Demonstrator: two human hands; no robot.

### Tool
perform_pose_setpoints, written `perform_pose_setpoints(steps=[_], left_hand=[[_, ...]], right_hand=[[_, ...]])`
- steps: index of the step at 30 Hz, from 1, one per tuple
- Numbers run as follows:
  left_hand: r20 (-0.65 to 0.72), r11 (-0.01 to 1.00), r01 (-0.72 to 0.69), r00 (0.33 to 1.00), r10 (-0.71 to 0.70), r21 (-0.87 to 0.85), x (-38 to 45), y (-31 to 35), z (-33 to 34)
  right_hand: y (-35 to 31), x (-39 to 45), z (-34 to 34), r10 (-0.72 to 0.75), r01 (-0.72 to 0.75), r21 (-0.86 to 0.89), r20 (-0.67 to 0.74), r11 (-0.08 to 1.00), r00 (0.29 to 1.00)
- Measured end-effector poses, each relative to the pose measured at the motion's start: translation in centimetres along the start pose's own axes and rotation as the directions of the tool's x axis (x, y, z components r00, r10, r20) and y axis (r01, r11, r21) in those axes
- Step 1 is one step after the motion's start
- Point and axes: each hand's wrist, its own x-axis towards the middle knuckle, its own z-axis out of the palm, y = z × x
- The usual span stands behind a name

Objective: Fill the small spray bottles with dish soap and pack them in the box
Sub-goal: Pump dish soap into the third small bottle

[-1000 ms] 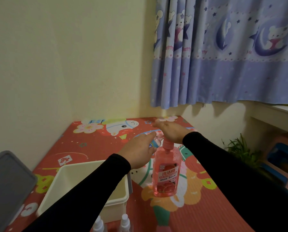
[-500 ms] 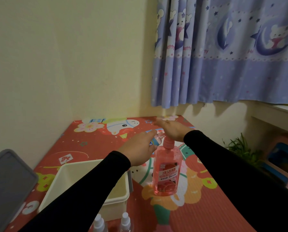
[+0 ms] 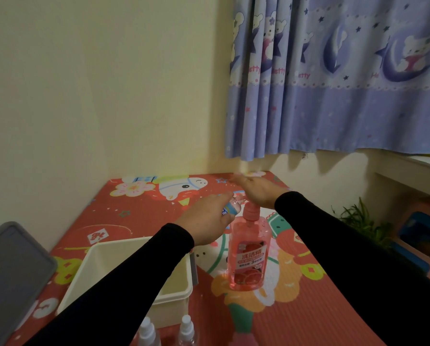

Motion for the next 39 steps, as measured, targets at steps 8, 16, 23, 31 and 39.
perform_pose_setpoints(steps=[8,16,23,31,39], left_hand=[[0.029,0.999,0.012,1.0,-0.013,0.034,-0.2,0.1,0.2],[-0.009,1.0,0.0,1.0,0.0,0.021,0.1,-0.1,0.1],[0.027,0.999,0.004,1.0,-0.005,0.041,-0.2,0.0,0.4],[0.0,1.0,0.004,1.0,-0.004,0.005,0.1,0.1,-0.4],[0.036,0.999,0.012,0.999,-0.013,0.032,-0.3,0.1,0.5]], right_hand=[[0.1,0.0,0.6,-0.002,0.003,-0.043,0.026,0.999,1.0],[0.1,0.3,0.0,-0.012,0.012,0.02,0.0,1.0,1.0],[0.4,0.2,0.8,0.011,-0.01,-0.023,0.024,1.0,1.0],[-0.5,0.1,-0.7,-0.003,0.003,-0.03,-0.011,1.0,1.0],[0.2,-0.1,0.8,0.016,-0.016,0.02,0.024,1.0,1.0]])
